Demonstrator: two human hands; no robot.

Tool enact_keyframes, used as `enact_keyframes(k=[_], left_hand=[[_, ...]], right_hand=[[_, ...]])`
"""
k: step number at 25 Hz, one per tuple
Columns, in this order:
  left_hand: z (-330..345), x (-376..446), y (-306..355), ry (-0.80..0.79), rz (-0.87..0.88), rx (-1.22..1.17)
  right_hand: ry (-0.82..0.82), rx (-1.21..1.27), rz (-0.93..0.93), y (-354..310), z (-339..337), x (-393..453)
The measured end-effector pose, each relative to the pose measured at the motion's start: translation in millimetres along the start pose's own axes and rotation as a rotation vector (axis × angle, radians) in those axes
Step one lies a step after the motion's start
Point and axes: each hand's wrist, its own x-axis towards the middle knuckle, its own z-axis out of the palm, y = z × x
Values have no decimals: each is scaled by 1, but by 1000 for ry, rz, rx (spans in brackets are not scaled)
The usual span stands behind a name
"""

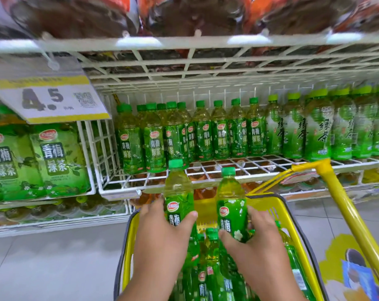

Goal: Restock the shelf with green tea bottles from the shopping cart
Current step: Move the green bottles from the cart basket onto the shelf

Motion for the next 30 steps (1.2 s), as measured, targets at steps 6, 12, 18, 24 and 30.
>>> enact_keyframes(k=[6, 12, 18, 24, 30], left_hand=[[8, 59, 48, 131, 85, 50], [31, 114, 89, 150, 68, 142], [52, 153, 107, 152, 180, 113], [68, 169, 100, 217, 266, 162], [77, 183, 102, 239, 146, 313]], right_hand=[[78, 45, -136, -25, -10, 80], [15, 63, -90, -31, -13, 149], [-48, 162, -40, -29, 6, 205], [-11, -46, -20, -19, 32, 239], [-44, -64, -36, -10, 53, 249]])
